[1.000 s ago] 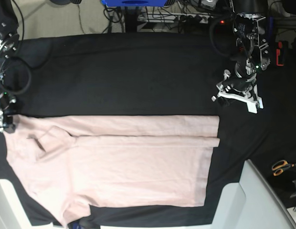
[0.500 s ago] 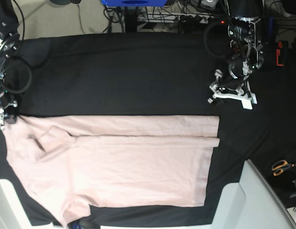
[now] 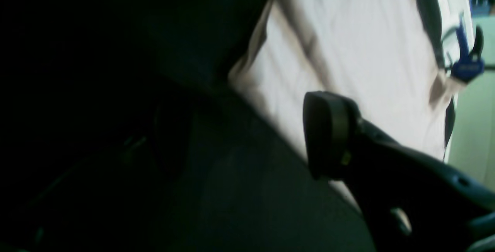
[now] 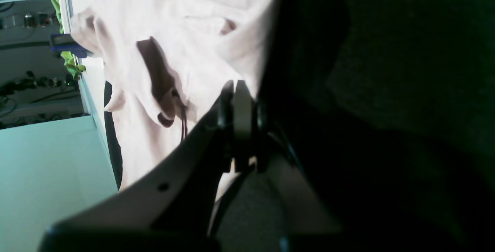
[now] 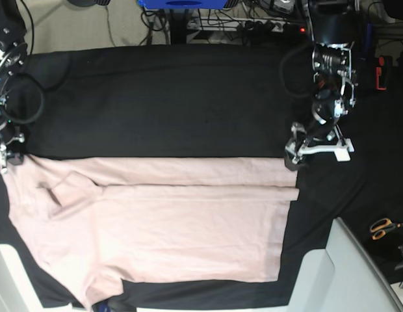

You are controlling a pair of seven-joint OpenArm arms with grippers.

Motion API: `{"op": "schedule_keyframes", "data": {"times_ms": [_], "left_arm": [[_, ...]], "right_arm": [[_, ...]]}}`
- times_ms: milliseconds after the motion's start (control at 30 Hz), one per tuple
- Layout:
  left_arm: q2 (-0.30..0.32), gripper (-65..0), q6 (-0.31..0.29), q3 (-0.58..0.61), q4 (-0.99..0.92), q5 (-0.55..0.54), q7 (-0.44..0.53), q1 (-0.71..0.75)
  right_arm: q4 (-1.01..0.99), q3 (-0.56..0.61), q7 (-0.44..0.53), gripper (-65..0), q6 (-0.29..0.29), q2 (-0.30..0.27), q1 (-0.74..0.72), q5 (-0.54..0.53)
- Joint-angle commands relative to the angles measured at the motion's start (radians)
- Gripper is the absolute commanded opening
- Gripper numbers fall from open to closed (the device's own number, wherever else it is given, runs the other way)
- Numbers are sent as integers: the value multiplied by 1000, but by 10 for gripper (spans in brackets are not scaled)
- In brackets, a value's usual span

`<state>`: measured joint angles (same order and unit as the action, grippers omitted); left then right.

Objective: Fold the T-shirt properly
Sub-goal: 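Grasp the folded edge with both grippers and drag it toward the robot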

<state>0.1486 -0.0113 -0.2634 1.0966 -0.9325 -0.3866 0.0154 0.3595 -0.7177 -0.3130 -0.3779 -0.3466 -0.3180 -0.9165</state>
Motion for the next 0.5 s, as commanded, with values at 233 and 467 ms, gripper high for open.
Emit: {"op": "schedule_keyframes", "data": {"times_ms": [233,467], "left_arm": [[-19,-202,15,8,-94,8,-22,-93],[-30,-202,15,9,-102,8,-22,-145]], "right_arm": [[14,0,8,-650,-17,-26,-19,-11],[14,0,8,-650,-17,-26,-19,-11]]}}
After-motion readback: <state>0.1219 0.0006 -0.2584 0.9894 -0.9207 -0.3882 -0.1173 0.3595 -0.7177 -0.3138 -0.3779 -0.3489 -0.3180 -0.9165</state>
